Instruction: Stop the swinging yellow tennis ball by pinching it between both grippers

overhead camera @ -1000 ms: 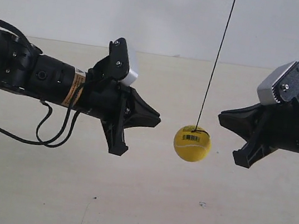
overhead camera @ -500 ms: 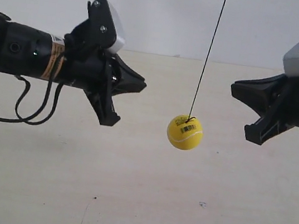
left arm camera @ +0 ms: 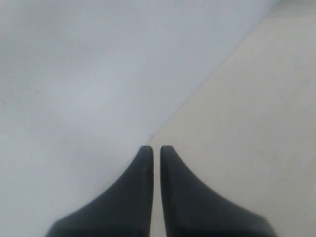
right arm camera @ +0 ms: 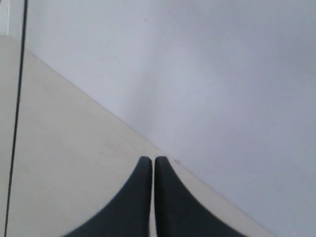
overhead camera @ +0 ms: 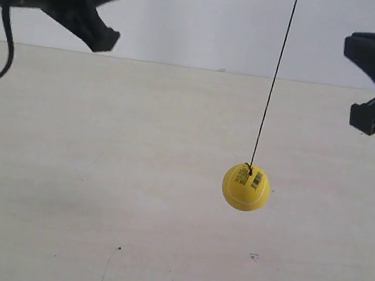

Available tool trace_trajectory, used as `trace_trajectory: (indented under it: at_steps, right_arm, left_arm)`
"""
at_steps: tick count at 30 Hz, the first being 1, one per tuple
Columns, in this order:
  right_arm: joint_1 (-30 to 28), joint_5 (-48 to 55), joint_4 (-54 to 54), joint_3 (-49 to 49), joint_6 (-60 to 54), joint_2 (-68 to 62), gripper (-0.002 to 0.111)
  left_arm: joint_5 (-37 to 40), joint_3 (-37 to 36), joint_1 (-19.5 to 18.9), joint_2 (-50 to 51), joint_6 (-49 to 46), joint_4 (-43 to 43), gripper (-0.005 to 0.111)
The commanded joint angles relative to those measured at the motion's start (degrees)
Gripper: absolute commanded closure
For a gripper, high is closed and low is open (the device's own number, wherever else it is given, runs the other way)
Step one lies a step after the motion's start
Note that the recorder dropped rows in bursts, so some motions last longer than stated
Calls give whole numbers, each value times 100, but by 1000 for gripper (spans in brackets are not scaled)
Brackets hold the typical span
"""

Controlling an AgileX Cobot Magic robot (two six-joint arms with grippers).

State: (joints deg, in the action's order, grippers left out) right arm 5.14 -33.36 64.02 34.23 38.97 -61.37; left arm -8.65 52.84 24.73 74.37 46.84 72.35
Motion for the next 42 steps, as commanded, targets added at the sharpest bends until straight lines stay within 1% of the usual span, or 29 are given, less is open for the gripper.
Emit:
trace_trajectory:
  at_steps: [1, 5, 7, 12, 15, 18, 22, 25, 27, 31, 34, 36, 39, 42]
  right_arm:
    - [3, 316, -333, 18, -48, 712, 108]
    - [3, 403, -1063, 39, -146, 1320, 108]
    - [3, 440, -1247, 101, -207, 1590, 108]
    - [3, 638, -1247, 307, -177, 2108, 108]
    - [3, 741, -1247, 317, -216, 2472, 108]
    - [3, 1020, -1271, 427, -202, 2884, 108]
    - [3, 1583, -1271, 637, -106, 3446, 108]
    - [3, 2215, -1248, 672, 46, 3999, 108]
    - [3, 2796, -1248, 660, 273, 4442, 108]
    - [3, 3921, -1248, 635, 319, 5340, 108]
    - [3, 4676, -1377, 635, 307, 6005, 108]
    - [3, 5163, -1689, 647, 102, 6137, 108]
    - [3, 6376, -2582, 847, -797, 6137, 108]
    - [3, 6656, -3660, 847, -1577, 6137, 108]
  left_arm:
    - [802, -40, 48, -674, 129, -145, 102]
    - [1535, -40, 48, -1376, 233, -145, 102]
    - [1867, -40, 48, -1768, 277, -145, 102]
    - [2534, -50, 48, -2741, 335, -335, 102]
    - [2800, -102, 48, -3432, 335, -364, 102]
    - [2800, -276, 48, -4189, 335, -364, 102]
    - [2498, -681, 48, -5213, 373, -364, 102]
    - [2260, -1026, 48, -6025, 373, -364, 102]
    - [2146, -1288, 48, -6550, 451, -364, 102]
    - [2037, -1786, 48, -7437, 606, -451, 102]
    - [2071, -1977, 48, -7437, 862, -478, 102]
    - [1963, -2118, 48, -7437, 883, -520, 102]
    - [1771, -2409, 48, -7437, 893, -654, 102]
    - [1771, -2617, 48, -7437, 893, -663, 102]
